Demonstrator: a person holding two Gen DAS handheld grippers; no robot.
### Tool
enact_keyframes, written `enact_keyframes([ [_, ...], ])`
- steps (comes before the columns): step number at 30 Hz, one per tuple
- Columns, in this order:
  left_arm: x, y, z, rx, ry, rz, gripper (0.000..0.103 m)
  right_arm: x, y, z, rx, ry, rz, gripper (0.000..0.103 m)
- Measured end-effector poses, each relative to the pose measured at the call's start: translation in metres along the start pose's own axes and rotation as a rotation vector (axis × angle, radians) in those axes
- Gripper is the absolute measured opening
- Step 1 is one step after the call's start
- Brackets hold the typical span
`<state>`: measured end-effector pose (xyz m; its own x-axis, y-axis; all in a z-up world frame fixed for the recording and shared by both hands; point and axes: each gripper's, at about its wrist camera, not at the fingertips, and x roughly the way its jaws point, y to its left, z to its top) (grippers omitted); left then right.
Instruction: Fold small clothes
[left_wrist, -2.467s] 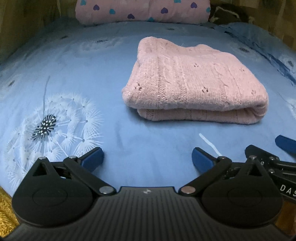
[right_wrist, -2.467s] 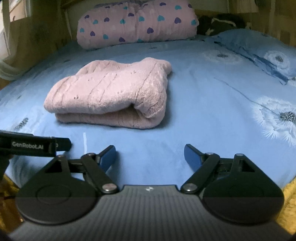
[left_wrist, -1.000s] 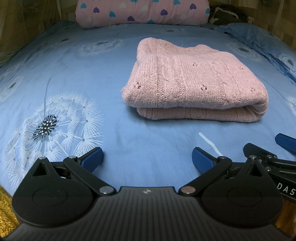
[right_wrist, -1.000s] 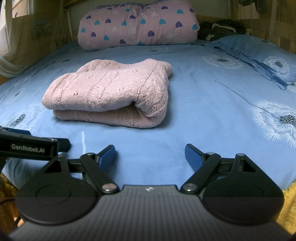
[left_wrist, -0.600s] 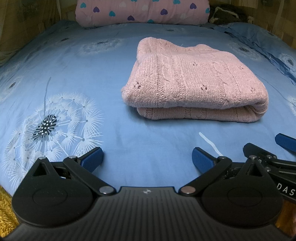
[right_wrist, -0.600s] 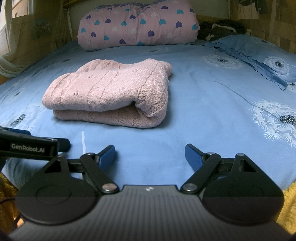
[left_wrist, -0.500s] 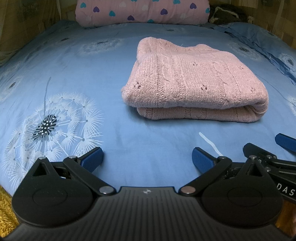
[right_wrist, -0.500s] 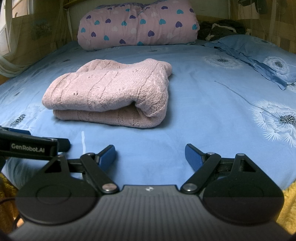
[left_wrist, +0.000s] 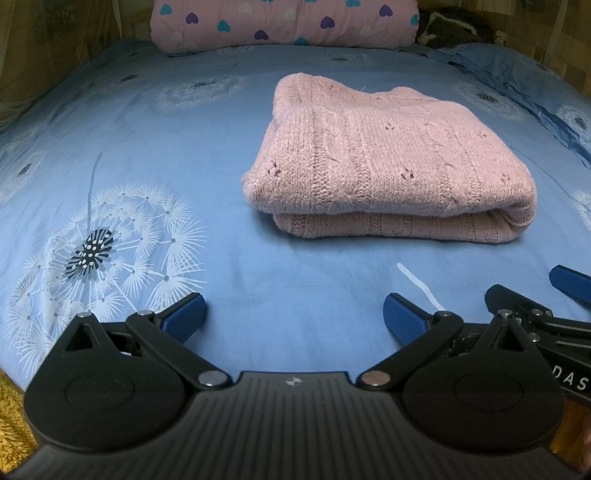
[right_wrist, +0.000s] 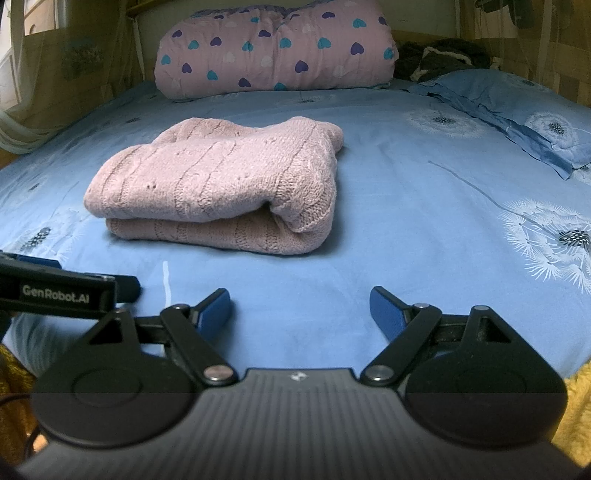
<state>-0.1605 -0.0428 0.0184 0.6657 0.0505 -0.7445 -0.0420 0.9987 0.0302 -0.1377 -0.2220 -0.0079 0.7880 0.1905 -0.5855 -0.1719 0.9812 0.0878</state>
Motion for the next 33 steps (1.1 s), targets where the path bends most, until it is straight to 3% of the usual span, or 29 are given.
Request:
enact_keyframes([
  [33, -0.0025, -0.0011, -0.0024, 0.007, 0.002, -0.002, 0.103, 0.0004, 0.0005, -0.0003, -0.001, -0.001, 0.000, 0.084],
])
